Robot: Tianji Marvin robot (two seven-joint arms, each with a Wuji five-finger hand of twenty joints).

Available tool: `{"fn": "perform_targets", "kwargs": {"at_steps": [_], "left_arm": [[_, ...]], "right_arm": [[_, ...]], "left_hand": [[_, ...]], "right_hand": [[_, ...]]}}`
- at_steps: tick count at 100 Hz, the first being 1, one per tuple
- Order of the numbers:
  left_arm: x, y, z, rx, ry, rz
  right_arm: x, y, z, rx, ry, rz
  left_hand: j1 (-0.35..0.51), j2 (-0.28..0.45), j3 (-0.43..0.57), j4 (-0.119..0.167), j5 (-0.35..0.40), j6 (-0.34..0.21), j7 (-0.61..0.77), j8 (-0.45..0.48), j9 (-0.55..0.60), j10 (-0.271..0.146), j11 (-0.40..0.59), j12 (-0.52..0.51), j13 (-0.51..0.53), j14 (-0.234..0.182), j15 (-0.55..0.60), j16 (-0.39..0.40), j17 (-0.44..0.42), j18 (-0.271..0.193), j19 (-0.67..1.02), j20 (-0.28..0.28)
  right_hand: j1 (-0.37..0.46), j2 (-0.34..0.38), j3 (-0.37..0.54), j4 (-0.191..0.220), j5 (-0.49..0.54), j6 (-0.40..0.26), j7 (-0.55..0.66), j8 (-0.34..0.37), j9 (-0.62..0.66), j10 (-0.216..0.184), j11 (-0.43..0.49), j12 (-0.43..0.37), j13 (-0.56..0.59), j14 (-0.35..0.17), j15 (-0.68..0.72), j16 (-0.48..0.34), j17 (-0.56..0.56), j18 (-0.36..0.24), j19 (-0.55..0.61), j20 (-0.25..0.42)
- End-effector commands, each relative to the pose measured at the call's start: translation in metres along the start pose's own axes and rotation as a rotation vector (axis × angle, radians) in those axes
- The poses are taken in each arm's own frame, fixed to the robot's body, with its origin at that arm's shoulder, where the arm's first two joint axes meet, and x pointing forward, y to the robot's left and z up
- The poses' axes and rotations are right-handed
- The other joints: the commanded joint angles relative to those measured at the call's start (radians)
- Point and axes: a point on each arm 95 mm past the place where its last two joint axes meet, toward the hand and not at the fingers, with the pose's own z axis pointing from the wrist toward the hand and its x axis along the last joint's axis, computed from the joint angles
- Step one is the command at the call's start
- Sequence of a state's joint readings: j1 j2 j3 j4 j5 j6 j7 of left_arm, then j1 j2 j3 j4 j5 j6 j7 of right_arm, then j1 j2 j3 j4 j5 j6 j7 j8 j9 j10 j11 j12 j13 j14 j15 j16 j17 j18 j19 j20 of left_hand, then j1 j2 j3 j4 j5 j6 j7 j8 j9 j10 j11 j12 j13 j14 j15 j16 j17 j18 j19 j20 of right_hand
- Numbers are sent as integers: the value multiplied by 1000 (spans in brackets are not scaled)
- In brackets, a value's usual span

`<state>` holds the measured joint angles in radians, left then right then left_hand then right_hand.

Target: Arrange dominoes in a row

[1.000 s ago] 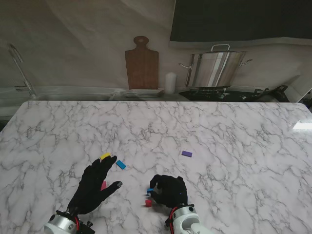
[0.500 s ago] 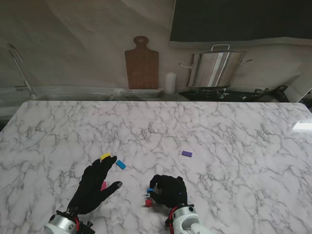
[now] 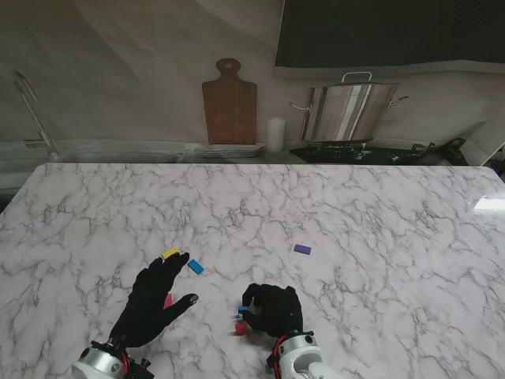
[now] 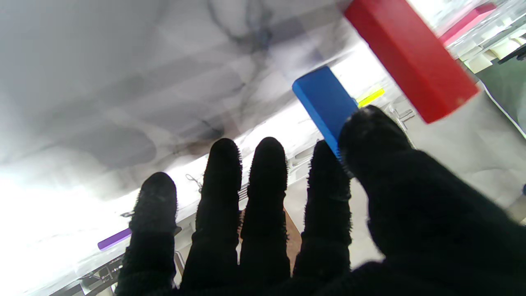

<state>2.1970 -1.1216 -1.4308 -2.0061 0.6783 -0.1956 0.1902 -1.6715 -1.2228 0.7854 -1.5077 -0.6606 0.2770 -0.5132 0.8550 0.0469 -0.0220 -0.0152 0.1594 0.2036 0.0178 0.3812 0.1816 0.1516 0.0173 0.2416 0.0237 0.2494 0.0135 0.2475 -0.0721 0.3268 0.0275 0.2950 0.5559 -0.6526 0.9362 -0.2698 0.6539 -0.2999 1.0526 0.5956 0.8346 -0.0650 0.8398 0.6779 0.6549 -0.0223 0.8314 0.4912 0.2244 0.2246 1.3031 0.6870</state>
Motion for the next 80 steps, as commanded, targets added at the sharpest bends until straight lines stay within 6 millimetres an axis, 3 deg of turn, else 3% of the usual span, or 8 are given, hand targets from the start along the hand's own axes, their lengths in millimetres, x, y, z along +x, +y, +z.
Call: {"fn": "perform_targets", "kwargs": {"at_steps": [1, 25, 80], "left_arm": [[1, 4, -2, -18, -2, -5], [1, 4, -1, -17, -2, -3], [0, 1, -1, -13, 1, 0]], "right_arm": [[1, -2, -2, 7, -3, 3], [1, -2, -3, 9, 0, 5], [2, 0, -1, -1, 6, 6]], "left_hand": [[14, -14, 2, 11, -26, 4, 11, 13, -36, -15, -8, 9, -13, -2, -5, -1, -11, -17, 3, 14], [15, -15, 2, 11, -26, 4, 11, 13, -36, -14, -8, 9, -13, -2, -4, -1, -11, -17, 3, 14], [15, -15, 2, 11, -26, 4, 11, 13, -35, -15, -8, 9, -13, -2, -4, 0, -11, -17, 4, 14]], "right_hand": [[-37, -20, -12, 22, -12, -18, -6, 3, -28, -15, 28, -3, -27, -10, 11, 11, -11, -25, 23, 19], [-70, -9, -14, 32, -44, 11, -78, -49, -58, -9, 12, -14, -47, -9, -2, 8, -21, -27, 18, 18], [-110, 14, -2, 63, -63, 58, -167, -48, -86, -10, 10, -15, -60, -9, -16, 5, -27, -28, 15, 21]]}}
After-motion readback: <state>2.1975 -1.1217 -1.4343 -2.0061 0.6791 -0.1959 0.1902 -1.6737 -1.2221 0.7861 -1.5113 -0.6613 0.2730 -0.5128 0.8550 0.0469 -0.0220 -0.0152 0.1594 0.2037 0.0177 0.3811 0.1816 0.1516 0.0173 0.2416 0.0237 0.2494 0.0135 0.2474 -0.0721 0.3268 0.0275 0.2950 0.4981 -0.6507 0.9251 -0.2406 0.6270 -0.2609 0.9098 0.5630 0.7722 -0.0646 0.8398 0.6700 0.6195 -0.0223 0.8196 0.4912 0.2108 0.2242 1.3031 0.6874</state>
